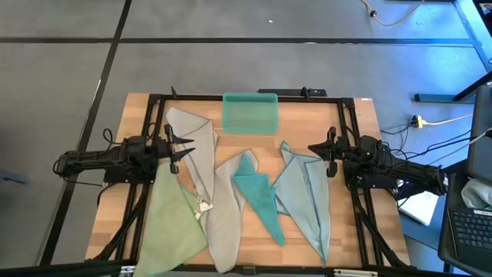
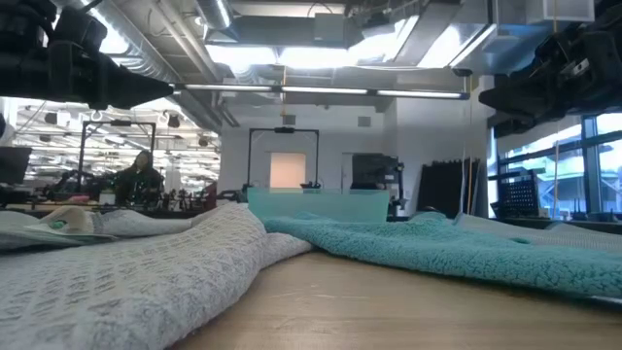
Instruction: Fold microfiber towels
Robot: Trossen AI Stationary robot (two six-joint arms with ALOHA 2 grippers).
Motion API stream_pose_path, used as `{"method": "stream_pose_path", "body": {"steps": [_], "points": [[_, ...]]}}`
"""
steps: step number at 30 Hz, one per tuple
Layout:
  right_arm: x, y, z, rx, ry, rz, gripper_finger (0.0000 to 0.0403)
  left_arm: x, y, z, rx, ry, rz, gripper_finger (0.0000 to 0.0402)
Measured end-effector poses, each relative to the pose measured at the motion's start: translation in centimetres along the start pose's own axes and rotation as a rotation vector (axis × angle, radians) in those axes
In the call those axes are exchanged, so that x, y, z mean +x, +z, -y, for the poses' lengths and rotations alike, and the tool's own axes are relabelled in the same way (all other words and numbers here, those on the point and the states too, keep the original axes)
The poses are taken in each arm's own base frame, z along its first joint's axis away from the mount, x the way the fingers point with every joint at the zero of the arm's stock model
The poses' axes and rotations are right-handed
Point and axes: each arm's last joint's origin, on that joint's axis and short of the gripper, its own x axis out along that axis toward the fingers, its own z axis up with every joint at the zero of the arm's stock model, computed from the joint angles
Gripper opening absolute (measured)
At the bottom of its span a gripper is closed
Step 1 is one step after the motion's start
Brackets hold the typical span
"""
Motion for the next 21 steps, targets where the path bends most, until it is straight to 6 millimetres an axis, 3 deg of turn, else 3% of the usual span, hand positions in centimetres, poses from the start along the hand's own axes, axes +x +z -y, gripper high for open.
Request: {"method": "stream_pose_path", "body": {"steps": [21], "points": [[-0.01,-0.01,0.08,0.0,-0.008,0.0,0.0015,0.0,0.0,0.0,0.0,0.0,0.0,0.0124]]}}
